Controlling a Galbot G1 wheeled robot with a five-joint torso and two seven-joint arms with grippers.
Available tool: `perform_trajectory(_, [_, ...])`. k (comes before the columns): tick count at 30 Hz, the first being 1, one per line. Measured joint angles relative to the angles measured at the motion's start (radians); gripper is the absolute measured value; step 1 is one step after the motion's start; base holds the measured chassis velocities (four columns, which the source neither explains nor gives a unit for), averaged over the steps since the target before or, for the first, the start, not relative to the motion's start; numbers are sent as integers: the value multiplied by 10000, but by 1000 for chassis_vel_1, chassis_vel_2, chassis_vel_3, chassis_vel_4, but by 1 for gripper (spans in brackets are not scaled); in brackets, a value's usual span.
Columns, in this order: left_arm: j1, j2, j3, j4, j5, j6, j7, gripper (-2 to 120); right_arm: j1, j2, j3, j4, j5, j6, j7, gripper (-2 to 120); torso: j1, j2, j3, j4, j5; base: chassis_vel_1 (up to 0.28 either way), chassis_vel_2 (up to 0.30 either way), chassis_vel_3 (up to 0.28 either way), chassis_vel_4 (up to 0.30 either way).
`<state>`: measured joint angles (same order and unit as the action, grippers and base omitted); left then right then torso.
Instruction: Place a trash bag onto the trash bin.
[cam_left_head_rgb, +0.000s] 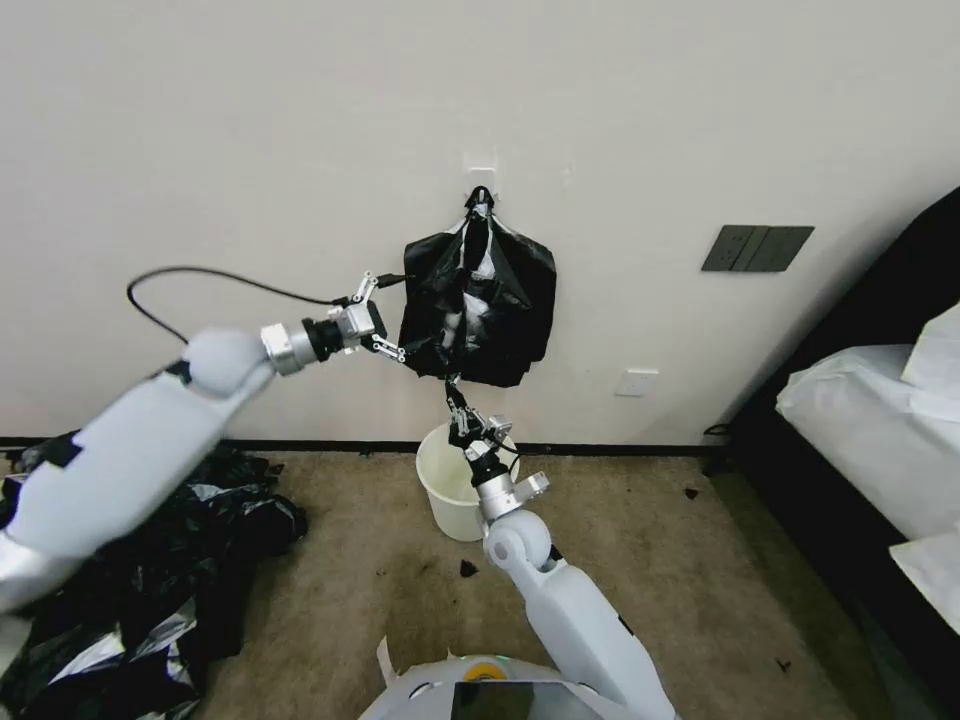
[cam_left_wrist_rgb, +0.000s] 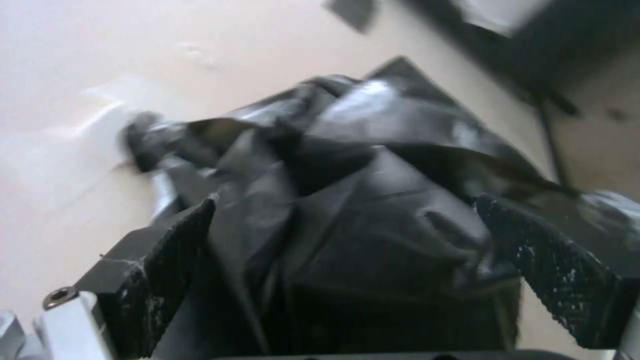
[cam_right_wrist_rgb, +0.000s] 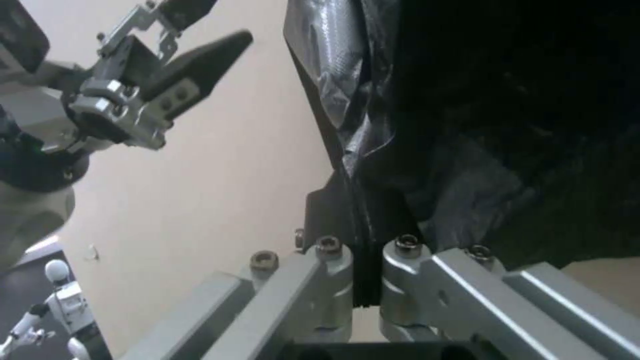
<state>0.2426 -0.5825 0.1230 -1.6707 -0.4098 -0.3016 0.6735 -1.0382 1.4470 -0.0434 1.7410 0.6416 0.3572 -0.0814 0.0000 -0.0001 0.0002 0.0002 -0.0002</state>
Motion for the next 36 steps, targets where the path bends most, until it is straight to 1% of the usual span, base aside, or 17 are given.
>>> perform_trajectory(1, [-324, -47, 178, 60, 239, 48, 357, 100, 12, 37, 8, -13, -23, 1, 7, 0, 1, 0, -1, -1, 2, 0, 0, 0, 0])
perform_trajectory(2, [-324, -47, 178, 60, 239, 48, 357, 100, 12, 37, 8, -13, -23, 1, 7, 0, 1, 0, -1, -1, 2, 0, 0, 0, 0])
perform_trajectory(4, [-814, -190, 488, 81, 679, 331, 979, 100, 51, 117, 15, -52, -107, 0, 24, 0, 0, 0, -1, -2, 2, 0, 0, 0, 0])
perform_trajectory(6, [-993, -385, 631, 24, 938, 714, 1116, 100, 92, 187, 18, -75, -204, -5, 32, 0, 0, 0, -1, -2, 2, 0, 0, 0, 0])
perform_trajectory(7, [-993, -385, 631, 24, 938, 714, 1116, 100, 92, 187, 18, -75, -204, -5, 32, 0, 0, 0, -1, -2, 2, 0, 0, 0, 0])
perform_trajectory(10, [-963, -656, 743, -123, 1197, 1331, 739, 100, 109, 292, 22, -89, -282, -17, 46, 0, 0, 0, 0, -4, 2, 0, 0, 0, 0])
perform_trajectory(12, [-937, -686, 762, -163, 1226, 1441, 641, 100, 109, 311, 22, -90, -297, -18, 48, 0, 0, 0, -1, -4, 2, 0, 0, 0, 0])
perform_trajectory(14, [-840, -755, 809, -291, 1429, 1783, 292, 100, 67, 377, 22, -88, -391, -22, 53, 0, 0, 0, -1, -2, 1, 0, 0, 0, 0])
perform_trajectory(19, [-847, -773, 829, -359, 2286, 1858, -143, 100, -59, 495, 11, -67, -552, -25, 58, 0, 0, 0, -1, -1, 1, 0, 0, 0, 0])
perform_trajectory(22, [-855, -779, 897, -455, 2635, 1869, -573, 93, -112, 573, -33, -65, -652, -25, 61, 0, 0, 0, -2, -2, 2, 0, 0, 0, 0])
perform_trajectory(24, [-787, -784, 904, -546, 2876, 1882, -797, 84, -146, 652, -104, -66, -741, -25, 63, 0, 0, 0, -2, -3, 2, 0, 0, 0, 0])
perform_trajectory(25, [-787, -784, 904, -546, 2876, 1882, -797, 84, -146, 652, -104, -66, -741, -25, 63, 0, 0, 0, -2, -3, 2, 0, 0, 0, 0])
perform_trajectory(29, [-579, -668, 789, -741, 3163, 1944, -1028, 64, -163, 765, -165, -98, -829, -25, 68, 0, 0, 0, -2, -1, 2, 0, 0, 0, 0])
perform_trajectory(31, [-549, -648, 762, -759, 3185, 1954, -1036, 61, -162, 772, -165, -99, -831, -26, 70, 0, 0, 0, -2, -1, 2, 0, 0, 0, 0])
perform_trajectory(33, [-400, -578, 615, -832, 3269, 2028, -1039, 50, -128, 788, -162, -101, -833, -26, 79, 0, 0, 0, -2, -1, 2, 0, 0, 0, 0])
perform_trajectory(34, [-400, -578, 615, -832, 3269, 2028, -1039, 50, -128, 788, -162, -101, -833, -26, 79, 0, 0, 0, -2, -1, 2, 0, 0, 0, 0])
perform_trajectory(36, [-238, -545, 465, -891, 3293, 2136, -1039, 39, -102, 789, -139, -94, -832, -28, 90, 0, 0, 0, -2, -2, 2, 0, 0, 0, 0])
